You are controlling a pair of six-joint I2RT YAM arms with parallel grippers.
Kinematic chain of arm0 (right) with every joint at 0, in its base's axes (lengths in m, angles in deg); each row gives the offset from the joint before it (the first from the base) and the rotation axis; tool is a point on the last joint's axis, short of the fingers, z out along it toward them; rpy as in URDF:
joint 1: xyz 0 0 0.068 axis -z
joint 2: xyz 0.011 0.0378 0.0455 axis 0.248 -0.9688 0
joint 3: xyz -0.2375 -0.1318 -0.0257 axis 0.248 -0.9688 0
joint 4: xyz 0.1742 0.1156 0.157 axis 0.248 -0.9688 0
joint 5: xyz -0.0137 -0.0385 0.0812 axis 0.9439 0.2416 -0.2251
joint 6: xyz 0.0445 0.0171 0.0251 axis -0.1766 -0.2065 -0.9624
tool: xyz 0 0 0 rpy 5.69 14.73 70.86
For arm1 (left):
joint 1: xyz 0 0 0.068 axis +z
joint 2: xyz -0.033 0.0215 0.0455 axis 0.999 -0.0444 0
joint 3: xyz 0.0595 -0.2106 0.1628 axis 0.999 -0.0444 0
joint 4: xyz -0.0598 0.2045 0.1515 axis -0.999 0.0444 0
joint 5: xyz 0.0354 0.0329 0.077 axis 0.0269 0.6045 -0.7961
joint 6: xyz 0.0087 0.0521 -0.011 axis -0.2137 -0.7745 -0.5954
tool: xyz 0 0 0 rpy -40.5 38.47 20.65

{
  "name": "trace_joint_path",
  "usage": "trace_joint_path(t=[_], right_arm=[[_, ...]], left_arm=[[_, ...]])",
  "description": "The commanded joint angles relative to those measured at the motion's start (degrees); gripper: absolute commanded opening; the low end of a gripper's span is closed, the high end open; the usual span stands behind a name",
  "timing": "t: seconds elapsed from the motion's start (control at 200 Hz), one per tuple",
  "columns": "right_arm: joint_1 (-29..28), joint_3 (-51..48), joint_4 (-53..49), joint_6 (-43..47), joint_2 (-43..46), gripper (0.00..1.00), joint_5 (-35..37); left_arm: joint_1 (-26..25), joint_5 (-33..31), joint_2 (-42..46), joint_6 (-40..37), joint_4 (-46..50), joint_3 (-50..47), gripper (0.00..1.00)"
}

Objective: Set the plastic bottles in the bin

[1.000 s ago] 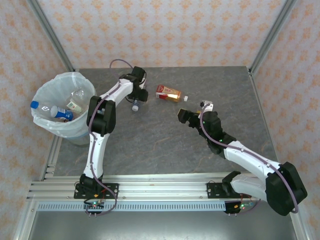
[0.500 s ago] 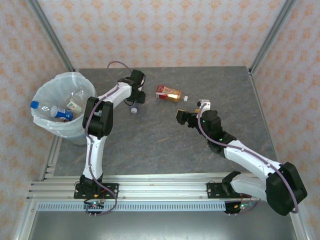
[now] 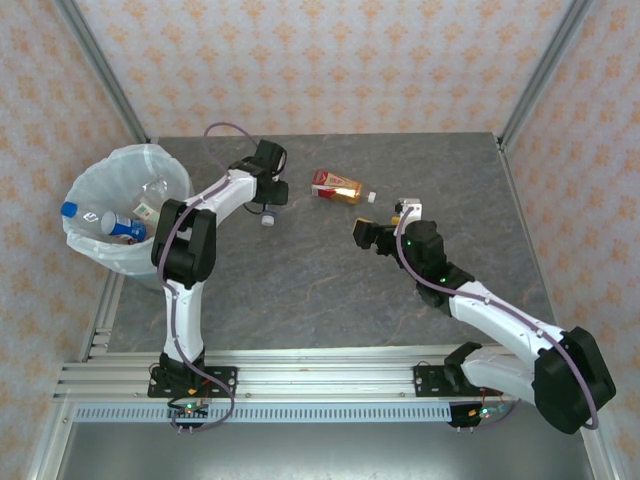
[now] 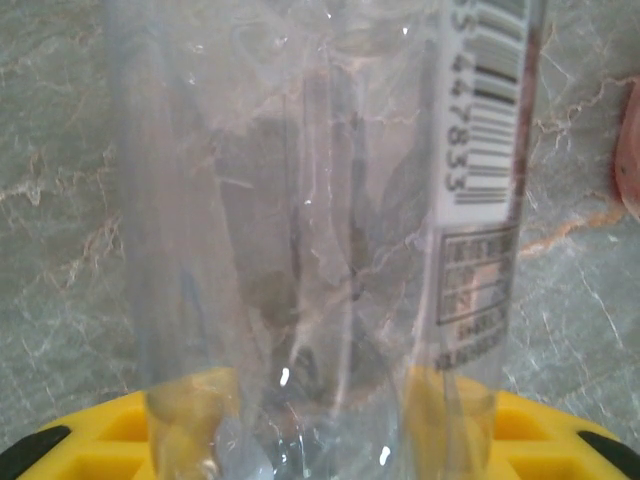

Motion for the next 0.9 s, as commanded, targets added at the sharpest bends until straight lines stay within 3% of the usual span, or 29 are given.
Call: trace_joint_path(t=[0.0, 0.24, 0.646, 0.891], right_arm=[[-0.42, 0.75, 4.18, 1.83, 0.33, 0.99, 1.11], [-0.38, -0.32, 11.03, -1.2, -2.3, 0.99, 3.18], [-0.38, -0.45, 11.7, -5.26, -1.35, 0.99, -2.36], [-0.42, 0.78, 11.9, -1.63, -1.56, 0.99, 1.01]], left_arm=[[-0.66, -0.81, 5.88, 2.91, -2.32, -1.52, 0.36], [-1.64, 1.05, 16.0, 5.01, -2.03, -4.4, 0.34], [-4.71, 2.61, 31.56, 7.15, -0.96, -8.52, 0.34], [-4.65, 4.67, 38.46, 11.74, 0.48, -10.28, 0.34]])
